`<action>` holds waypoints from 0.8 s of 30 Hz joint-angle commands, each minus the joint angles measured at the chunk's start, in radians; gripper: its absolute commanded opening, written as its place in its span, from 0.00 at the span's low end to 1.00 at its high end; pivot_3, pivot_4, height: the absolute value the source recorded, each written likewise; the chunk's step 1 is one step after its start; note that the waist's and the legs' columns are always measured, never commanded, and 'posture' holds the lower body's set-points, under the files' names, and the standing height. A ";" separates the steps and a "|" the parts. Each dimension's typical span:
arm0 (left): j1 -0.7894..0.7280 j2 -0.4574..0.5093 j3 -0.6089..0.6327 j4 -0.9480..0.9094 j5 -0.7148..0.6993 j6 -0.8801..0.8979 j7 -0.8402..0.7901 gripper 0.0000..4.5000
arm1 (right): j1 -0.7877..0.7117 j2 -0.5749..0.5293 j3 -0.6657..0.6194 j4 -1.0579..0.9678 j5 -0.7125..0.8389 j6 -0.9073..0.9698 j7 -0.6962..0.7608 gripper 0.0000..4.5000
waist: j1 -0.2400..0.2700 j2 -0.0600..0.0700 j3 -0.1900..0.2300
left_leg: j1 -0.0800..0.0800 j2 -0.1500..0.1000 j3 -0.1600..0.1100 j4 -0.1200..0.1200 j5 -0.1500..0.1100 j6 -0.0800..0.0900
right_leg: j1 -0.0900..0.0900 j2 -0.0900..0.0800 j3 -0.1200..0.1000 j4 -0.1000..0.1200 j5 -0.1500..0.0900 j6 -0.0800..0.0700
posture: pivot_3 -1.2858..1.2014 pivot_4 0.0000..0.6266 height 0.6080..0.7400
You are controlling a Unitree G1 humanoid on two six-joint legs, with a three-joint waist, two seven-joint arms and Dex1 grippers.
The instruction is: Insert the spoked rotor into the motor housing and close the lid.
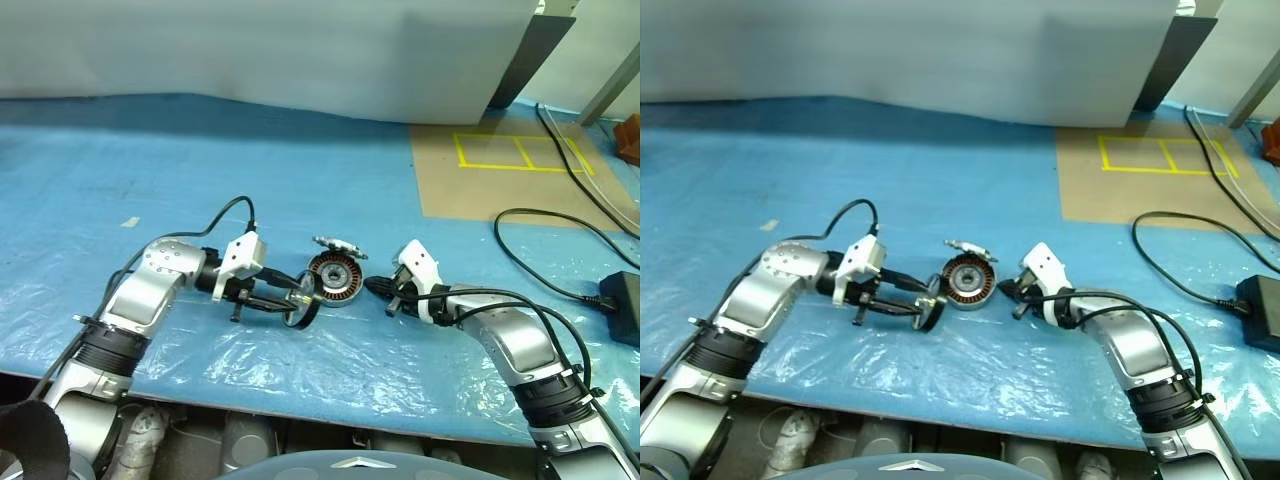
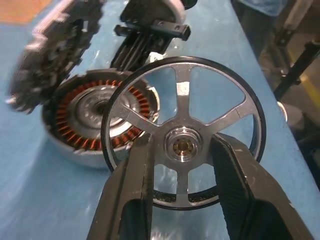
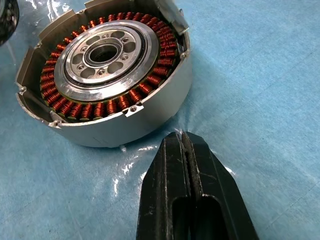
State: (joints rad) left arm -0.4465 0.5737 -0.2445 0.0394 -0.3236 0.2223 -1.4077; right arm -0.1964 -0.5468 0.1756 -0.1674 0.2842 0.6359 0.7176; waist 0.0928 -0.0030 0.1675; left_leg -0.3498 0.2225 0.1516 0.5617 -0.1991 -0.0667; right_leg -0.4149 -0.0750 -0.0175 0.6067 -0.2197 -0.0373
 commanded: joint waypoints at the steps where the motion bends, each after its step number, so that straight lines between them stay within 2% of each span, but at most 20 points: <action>1: -0.053 -0.028 0.005 0.019 0.014 -0.049 0.021 0.30 | 0.022 -0.010 0.014 0.008 -0.014 0.038 -0.001 0.00 | 0.000 0.000 0.000 | 0.000 0.000 0.000 0.000 0.000 0.000 | 0.000 0.000 0.000 0.000 0.000 0.000 | 0.52 0.24 1.00; 15: -0.218 -0.159 0.026 0.140 0.007 -0.024 0.129 0.30 | 0.087 -0.006 0.025 -0.006 -0.029 0.016 -0.017 0.00 | 0.002 0.000 0.000 | -0.001 -0.001 0.000 0.000 0.000 0.000 | 0.000 0.000 0.000 -0.001 0.000 0.000 | 0.52 0.24 1.00; 24: -0.182 -0.080 -0.004 0.223 0.047 -0.090 -0.002 0.30 | 0.091 0.002 0.012 0.000 -0.026 0.013 -0.033 0.00 | 0.001 0.000 0.000 | 0.000 -0.001 0.000 0.000 0.000 0.000 | 0.000 0.000 0.000 -0.001 0.000 0.000 | 0.52 0.24 1.00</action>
State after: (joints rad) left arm -0.6284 0.4813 -0.2492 0.2679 -0.2783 0.1567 -1.3787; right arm -0.1385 -0.5409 0.1687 -0.2071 0.2799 0.6205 0.6907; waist 0.0935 -0.0028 0.1674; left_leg -0.3501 0.2219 0.1514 0.5615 -0.1990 -0.0667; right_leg -0.4145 -0.0749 -0.0172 0.6060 -0.2197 -0.0371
